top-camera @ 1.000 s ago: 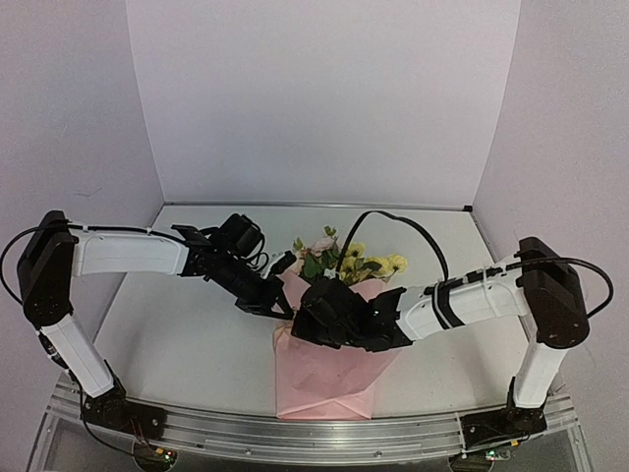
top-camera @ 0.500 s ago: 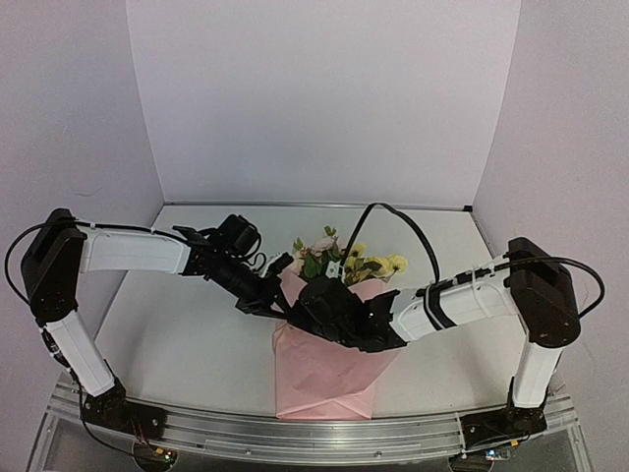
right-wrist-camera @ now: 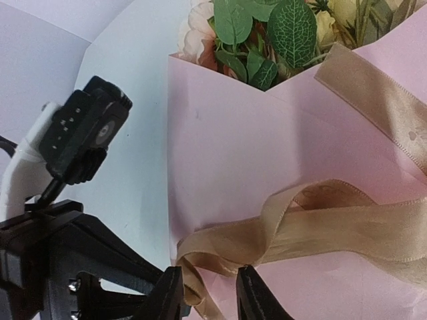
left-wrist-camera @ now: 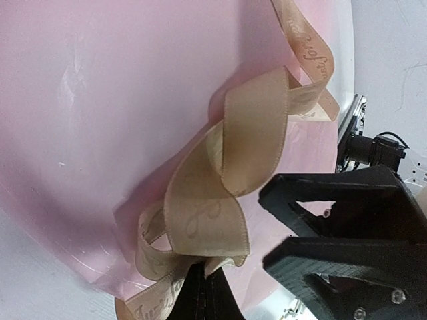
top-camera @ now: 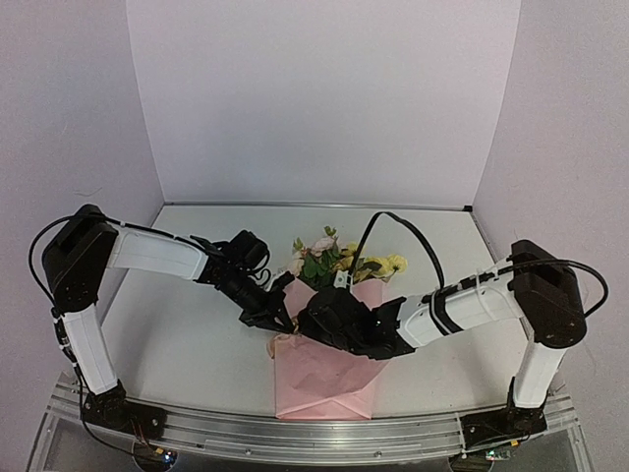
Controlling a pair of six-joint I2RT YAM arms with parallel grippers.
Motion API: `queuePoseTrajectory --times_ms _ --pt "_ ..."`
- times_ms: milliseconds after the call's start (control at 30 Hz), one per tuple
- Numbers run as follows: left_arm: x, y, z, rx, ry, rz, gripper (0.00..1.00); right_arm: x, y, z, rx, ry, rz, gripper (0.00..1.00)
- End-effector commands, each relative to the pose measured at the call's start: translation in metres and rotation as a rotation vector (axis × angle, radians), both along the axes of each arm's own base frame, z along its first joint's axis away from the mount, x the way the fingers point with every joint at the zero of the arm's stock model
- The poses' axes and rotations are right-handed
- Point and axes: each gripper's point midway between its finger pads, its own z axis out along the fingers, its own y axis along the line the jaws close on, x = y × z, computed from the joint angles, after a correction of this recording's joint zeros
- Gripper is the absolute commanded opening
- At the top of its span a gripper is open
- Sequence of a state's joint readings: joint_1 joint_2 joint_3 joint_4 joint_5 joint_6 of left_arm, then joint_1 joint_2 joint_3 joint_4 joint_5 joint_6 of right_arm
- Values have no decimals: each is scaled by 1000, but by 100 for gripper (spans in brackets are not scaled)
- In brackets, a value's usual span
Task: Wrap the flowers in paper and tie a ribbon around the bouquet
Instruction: Cross the ribbon over the folded bouquet.
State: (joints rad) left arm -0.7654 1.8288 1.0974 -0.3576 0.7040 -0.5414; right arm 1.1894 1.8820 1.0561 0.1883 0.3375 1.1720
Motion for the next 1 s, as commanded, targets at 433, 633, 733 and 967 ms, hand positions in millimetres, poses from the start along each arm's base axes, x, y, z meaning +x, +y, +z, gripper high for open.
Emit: queuePoseTrajectory --times_ms 433,633,733,967 --pt "-7 -13 14 -35 -40 -58 1 -16 -7 25 -2 34 24 48" --pt "-15 -12 13 -35 -41 -69 1 -18 3 19 16 65 47 47" --pt "-18 -11 16 -40 -43 -72 0 -18 5 15 22 77 48 43" --pt "-24 -7 23 -62 -53 -81 0 -18 10 8 41 98 58 40"
